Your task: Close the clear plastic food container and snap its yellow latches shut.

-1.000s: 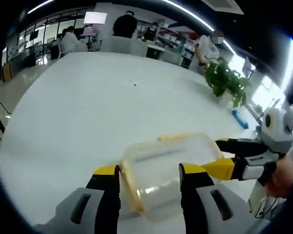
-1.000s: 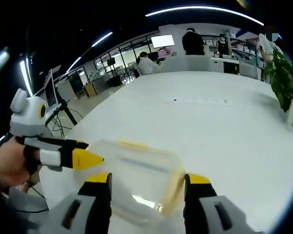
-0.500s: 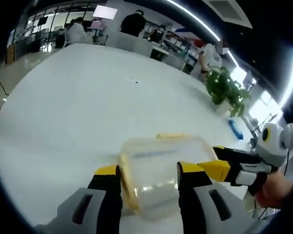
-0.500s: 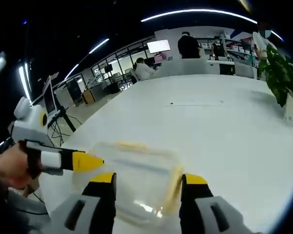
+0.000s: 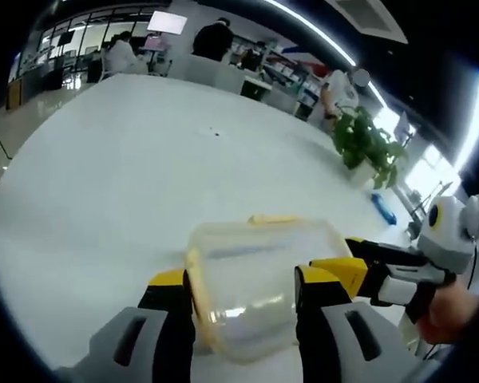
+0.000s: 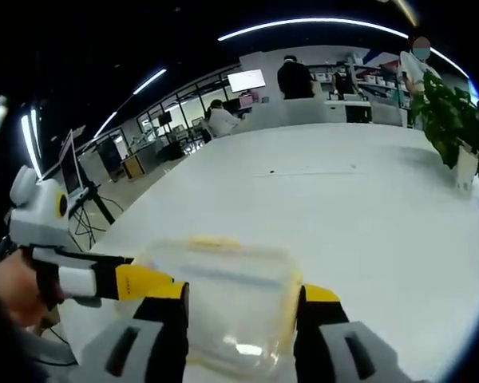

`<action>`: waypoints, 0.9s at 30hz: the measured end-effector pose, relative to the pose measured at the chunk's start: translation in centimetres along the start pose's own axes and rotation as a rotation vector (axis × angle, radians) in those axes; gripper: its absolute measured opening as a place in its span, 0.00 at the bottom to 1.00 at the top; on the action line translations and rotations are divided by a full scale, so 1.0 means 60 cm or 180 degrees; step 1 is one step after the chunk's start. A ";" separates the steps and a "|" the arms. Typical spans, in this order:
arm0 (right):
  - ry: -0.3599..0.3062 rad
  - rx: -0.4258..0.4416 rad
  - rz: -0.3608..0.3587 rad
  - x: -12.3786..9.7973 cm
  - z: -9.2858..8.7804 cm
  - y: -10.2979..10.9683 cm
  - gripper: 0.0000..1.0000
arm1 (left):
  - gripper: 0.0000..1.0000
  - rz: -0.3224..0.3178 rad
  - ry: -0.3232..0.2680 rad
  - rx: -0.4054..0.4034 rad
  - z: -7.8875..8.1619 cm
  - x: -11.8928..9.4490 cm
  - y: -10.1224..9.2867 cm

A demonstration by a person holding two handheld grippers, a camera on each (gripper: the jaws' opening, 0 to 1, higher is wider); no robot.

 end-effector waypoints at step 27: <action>-0.0176 -0.0029 -0.0048 0.085 0.078 -0.031 0.52 | 0.49 -0.0047 -0.0063 0.0060 0.090 0.086 0.032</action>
Point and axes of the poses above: the point that each gripper's makers call its tool centre point, and the gripper's own axes: x roughly forward along the fingers, y roughly to its left, z roughly out of its top, the point moved 5 cm from there along -x, roughly backward along the fingers, and after that the axes turned 2 degrees about -y, right-handed, at the moved point
